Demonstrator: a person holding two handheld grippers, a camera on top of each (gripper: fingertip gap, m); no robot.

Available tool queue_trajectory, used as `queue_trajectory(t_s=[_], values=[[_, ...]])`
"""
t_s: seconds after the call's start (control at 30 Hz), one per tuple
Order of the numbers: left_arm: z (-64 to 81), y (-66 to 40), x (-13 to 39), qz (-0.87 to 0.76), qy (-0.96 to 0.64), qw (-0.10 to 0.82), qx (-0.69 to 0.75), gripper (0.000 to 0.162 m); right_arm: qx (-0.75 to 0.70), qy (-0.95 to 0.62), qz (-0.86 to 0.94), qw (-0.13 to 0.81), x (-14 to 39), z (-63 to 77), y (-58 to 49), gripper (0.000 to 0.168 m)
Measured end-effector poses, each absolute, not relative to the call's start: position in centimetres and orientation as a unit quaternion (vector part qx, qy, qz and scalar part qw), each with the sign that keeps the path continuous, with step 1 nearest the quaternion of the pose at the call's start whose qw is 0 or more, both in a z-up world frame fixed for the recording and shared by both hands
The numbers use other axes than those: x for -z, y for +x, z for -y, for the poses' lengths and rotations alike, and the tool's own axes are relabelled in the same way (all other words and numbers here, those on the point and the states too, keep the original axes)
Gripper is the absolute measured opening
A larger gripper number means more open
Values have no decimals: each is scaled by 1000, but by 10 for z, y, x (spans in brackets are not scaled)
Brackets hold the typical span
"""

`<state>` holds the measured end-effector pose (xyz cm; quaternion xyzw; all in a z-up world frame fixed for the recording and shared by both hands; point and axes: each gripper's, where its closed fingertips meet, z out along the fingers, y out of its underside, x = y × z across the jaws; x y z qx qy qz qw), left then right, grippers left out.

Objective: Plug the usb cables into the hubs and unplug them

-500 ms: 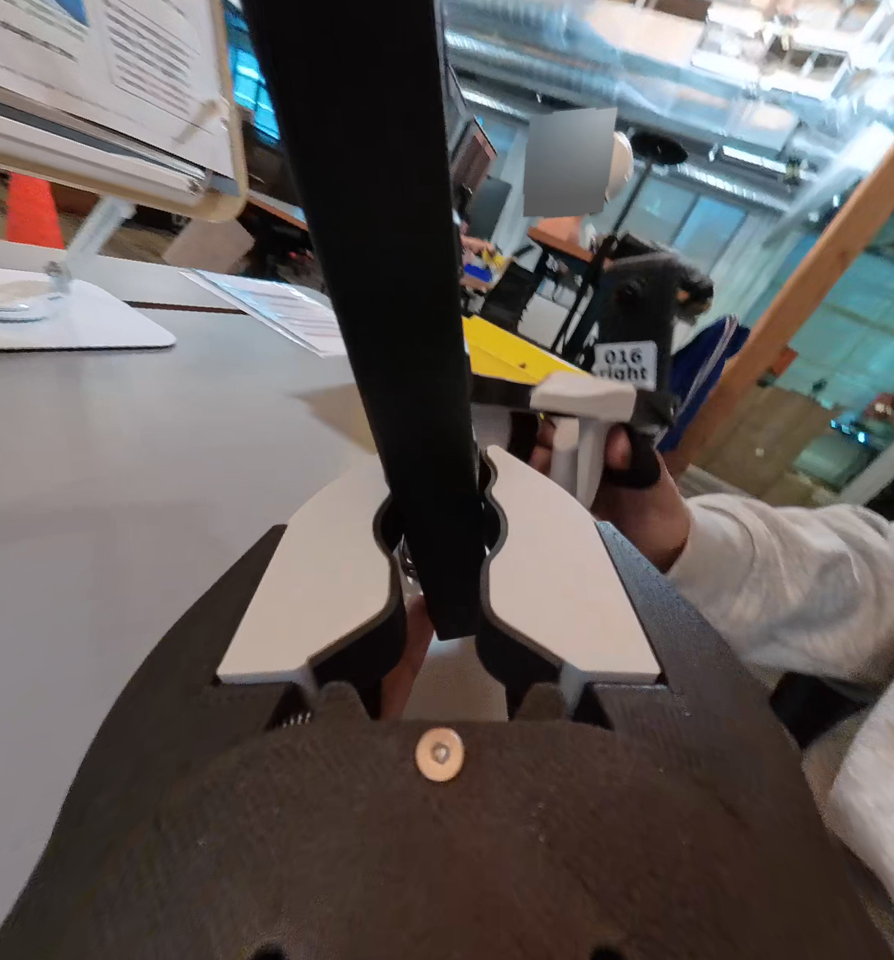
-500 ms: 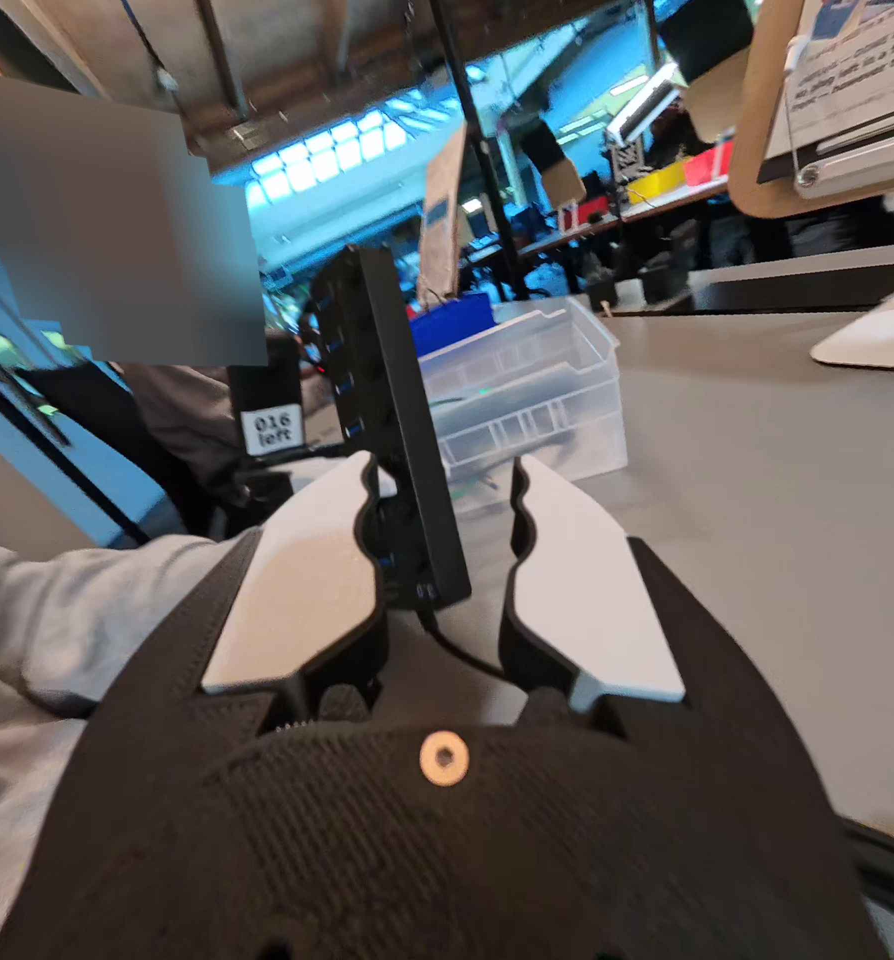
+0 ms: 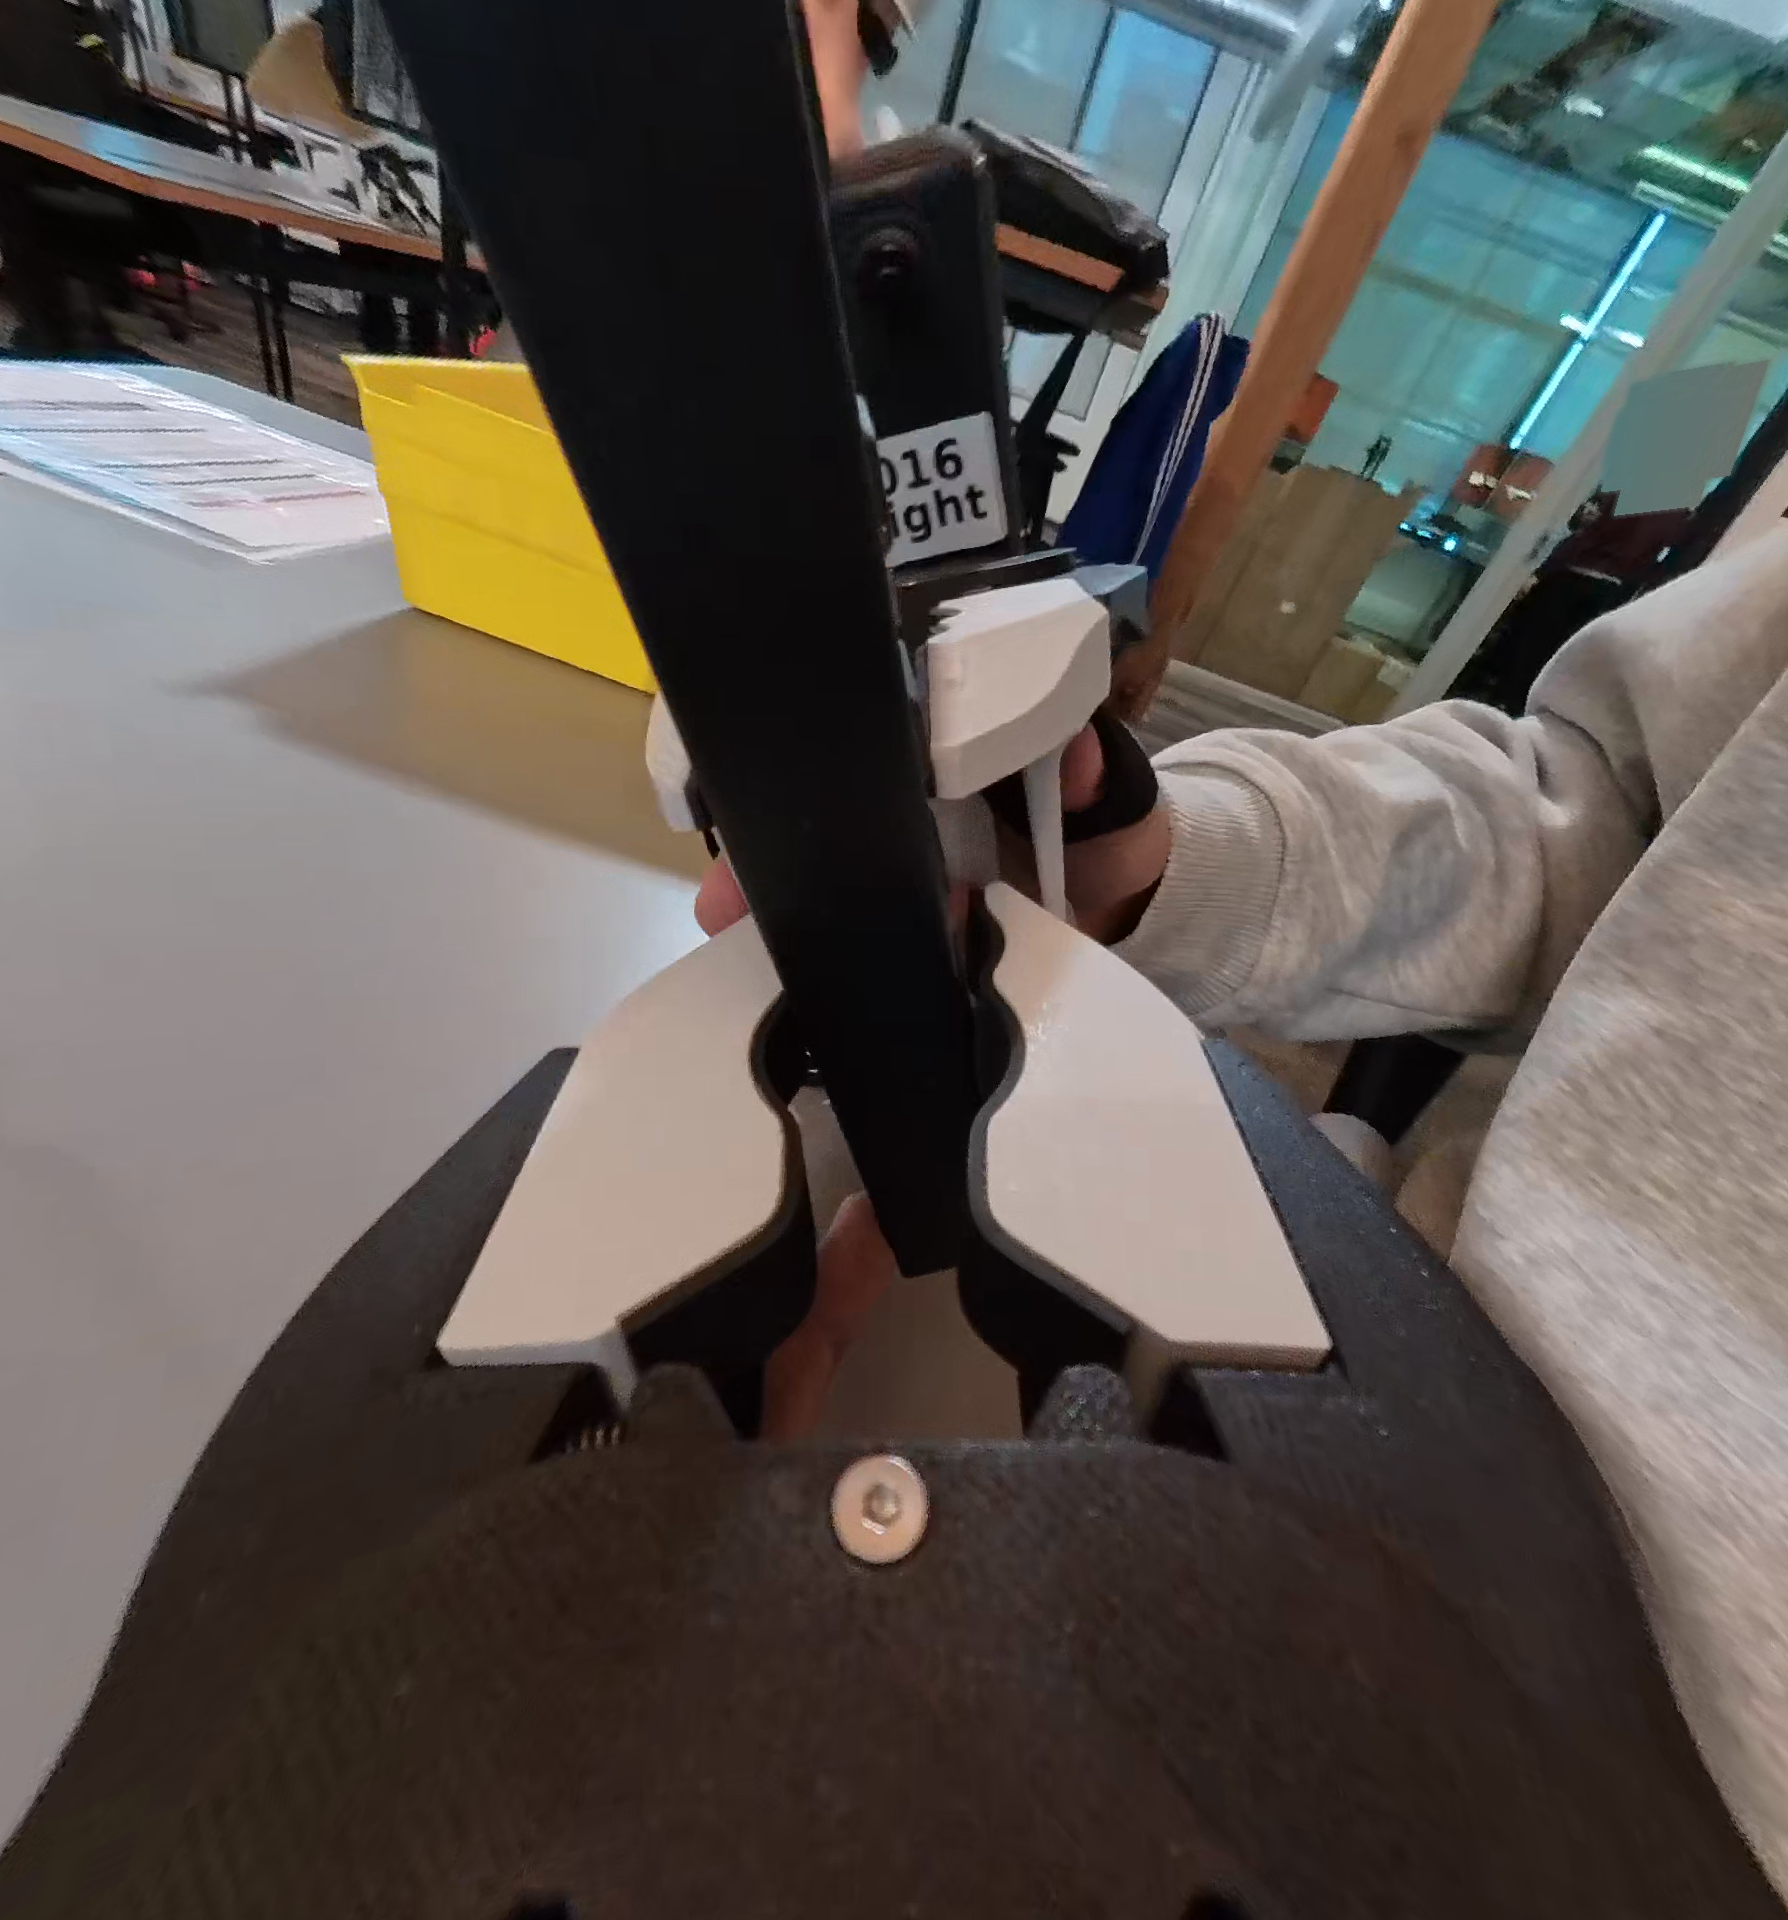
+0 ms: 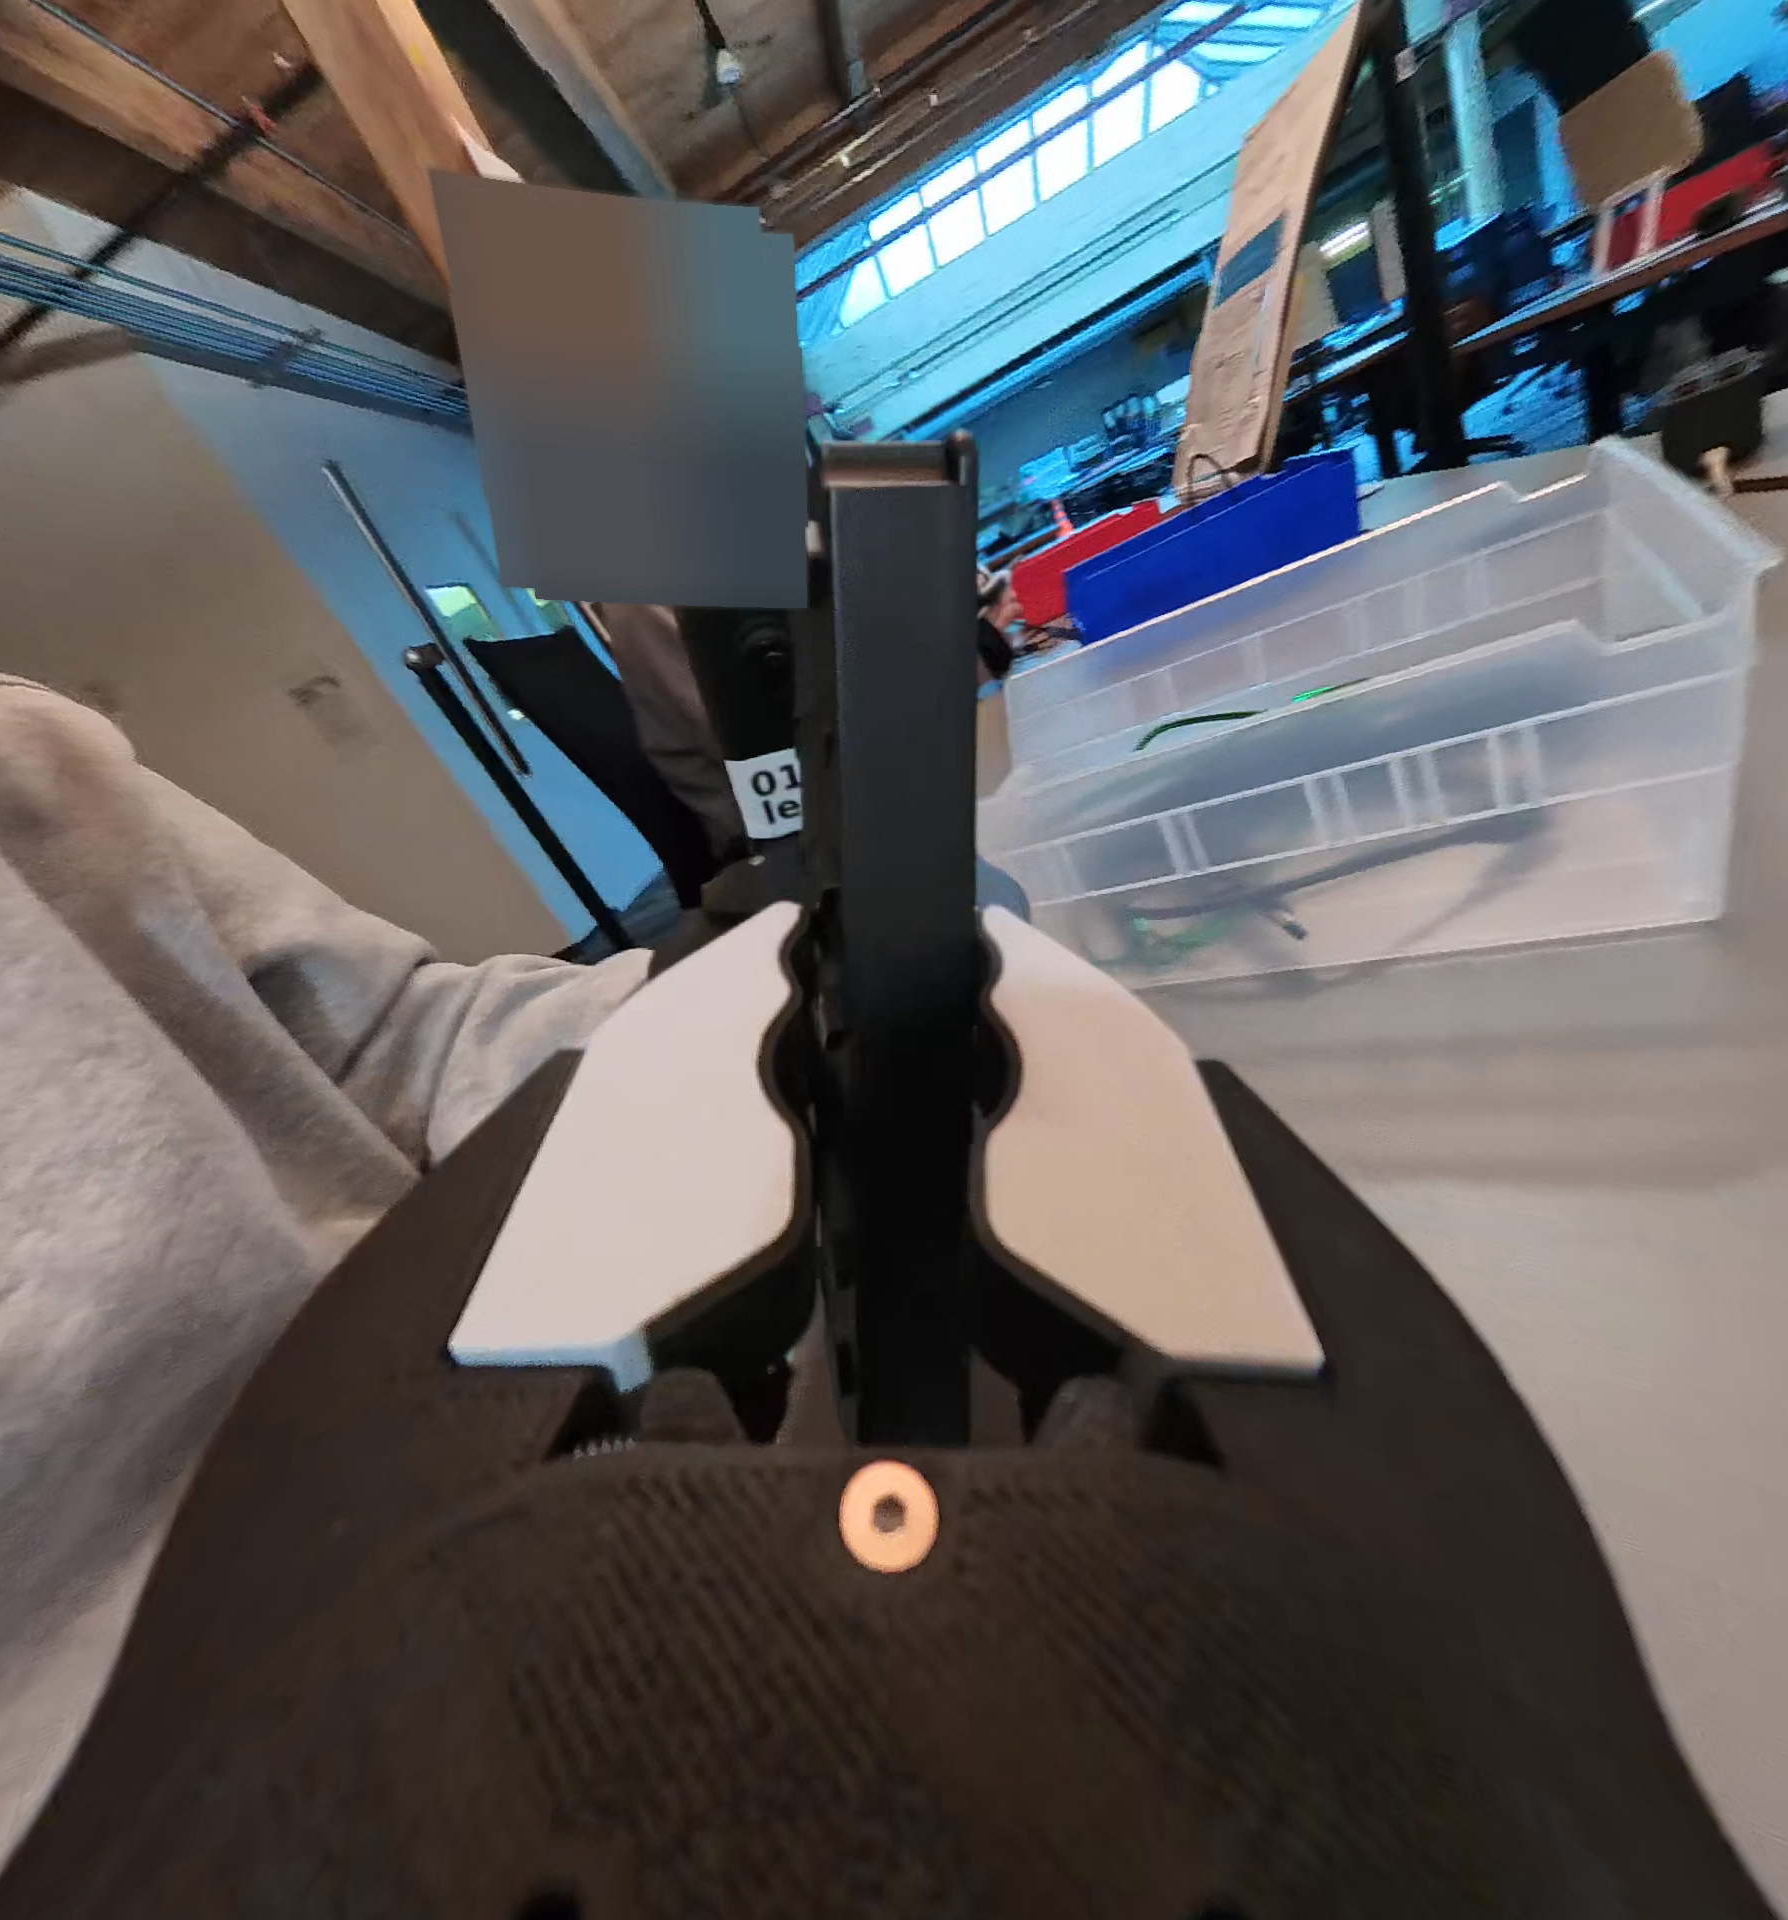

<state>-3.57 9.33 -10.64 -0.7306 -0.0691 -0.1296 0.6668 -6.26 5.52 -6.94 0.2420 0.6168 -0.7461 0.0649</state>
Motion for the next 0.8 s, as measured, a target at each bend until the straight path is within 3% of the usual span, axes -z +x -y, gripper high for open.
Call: queue_trajectory(t_s=[0.43, 0.8], values=[[-97, -40, 100, 99, -691, 704, 129, 45, 775, 262, -570, 78, 58, -63, -67, 26], [-90, -48, 84, 149, -639, 726, 206, 27, 795, 277, -535, 66, 53, -71, -74, 26]])
